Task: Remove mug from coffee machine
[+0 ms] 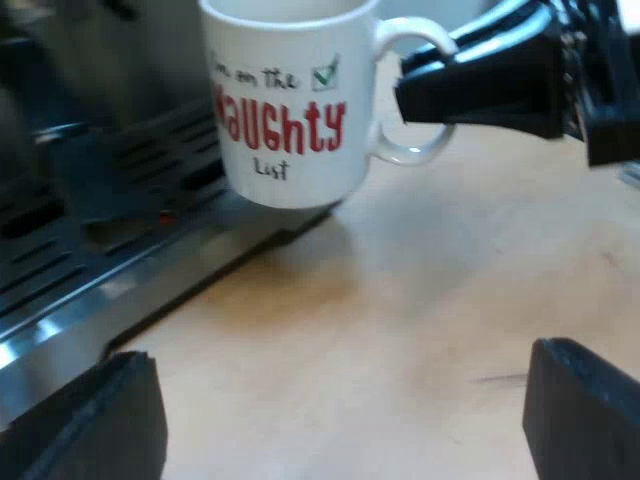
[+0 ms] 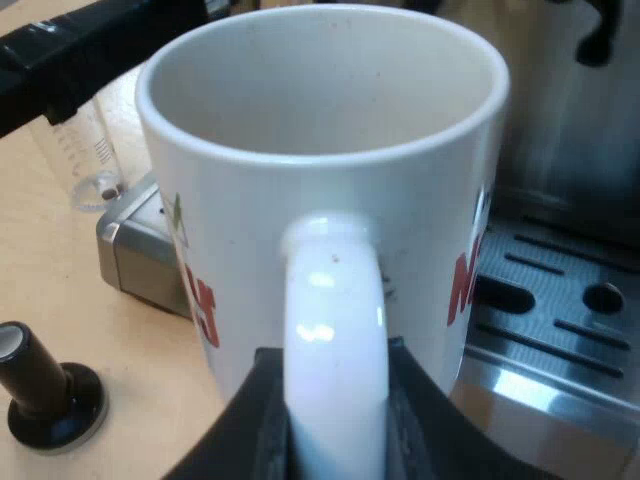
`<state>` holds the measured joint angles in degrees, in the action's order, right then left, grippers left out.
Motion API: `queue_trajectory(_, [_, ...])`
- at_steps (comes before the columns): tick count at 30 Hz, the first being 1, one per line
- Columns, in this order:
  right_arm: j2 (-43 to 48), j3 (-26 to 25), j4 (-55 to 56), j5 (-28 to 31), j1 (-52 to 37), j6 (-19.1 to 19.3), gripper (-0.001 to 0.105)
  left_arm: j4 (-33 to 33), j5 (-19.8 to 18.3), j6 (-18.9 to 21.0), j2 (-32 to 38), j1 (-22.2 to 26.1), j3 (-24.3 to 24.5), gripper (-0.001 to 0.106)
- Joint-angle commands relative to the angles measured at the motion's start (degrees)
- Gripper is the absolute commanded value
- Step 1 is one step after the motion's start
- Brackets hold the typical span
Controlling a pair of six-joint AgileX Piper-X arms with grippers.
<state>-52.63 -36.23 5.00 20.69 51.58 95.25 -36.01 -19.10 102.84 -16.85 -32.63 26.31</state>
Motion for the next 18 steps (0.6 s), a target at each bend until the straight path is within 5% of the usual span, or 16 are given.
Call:
queue_trajectory(1, [4.31,-0.44,2.73,0.5,0.1,-0.46,0.0,3.1,0.06,0.23,0.13,-1.41,0.17,0.079])
queue_trajectory(9, [12.7,-0.34,13.76,1.75,0.1,-0.46,0.0,8.57,0.42,0.23,-2.44,-1.51,0.17,0.079])
queue_trajectory(18, [20.4,-0.34,25.26,10.29,0.1,-0.46,0.0,15.89,0.41,0.23,-10.69,-5.24,0.17,0.079])
